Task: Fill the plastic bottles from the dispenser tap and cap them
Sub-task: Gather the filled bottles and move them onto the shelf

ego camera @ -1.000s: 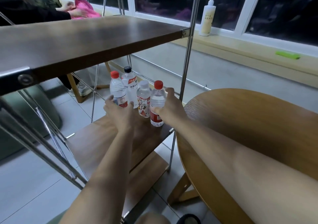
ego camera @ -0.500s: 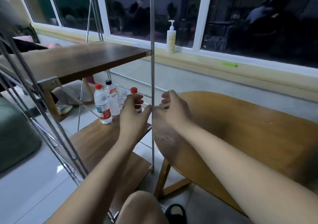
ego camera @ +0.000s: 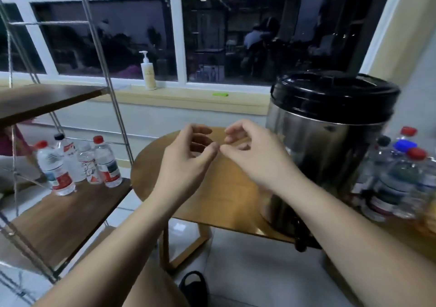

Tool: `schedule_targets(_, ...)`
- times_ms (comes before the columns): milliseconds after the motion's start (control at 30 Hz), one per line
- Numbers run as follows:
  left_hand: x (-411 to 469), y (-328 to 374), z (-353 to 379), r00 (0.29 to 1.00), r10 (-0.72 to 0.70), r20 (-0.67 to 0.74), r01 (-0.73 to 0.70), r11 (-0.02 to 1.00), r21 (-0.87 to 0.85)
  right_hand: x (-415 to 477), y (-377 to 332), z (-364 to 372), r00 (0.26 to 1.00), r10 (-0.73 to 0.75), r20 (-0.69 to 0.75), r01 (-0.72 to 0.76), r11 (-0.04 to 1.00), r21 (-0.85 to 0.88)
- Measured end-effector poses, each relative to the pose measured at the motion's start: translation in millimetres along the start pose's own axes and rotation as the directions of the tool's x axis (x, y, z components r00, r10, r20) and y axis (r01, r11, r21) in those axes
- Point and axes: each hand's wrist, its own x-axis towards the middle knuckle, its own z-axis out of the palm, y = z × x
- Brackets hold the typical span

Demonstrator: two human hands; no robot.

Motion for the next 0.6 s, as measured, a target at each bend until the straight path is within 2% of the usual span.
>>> schedule_targets(133,-26.4,43.9,42.1,0.988,0.065,0.138,-0.06,0.997,-0.041,-55.6,14.9,-71.2,0.997,-0.007,-0.075,0.003,0.999,-0.045)
schedule_targets(300,-59.6,92.6,107.4,0.952,0.163,0.26,-0.141,0.985,-0.102,-116.9,47.3,-146.4,0.97,-0.004,-0.243,-0.021,0.995,-0.1)
schedule_targets(467,-75.4,132.8,175.8,0.896,0.261,0.36,-0.217,0.963,-0.158,-151.3,102.2,-212.9,0.914,0.03,-0.404,-0.106,0.98,-0.166)
schedule_targets(600,-72.2,152.1,239.9,0.849,0.283,0.446,-0.255,0.959,-0.123,-167.5,159.7,-262.1,0.832,0.073,-0.55,-0.231,0.947,-0.223)
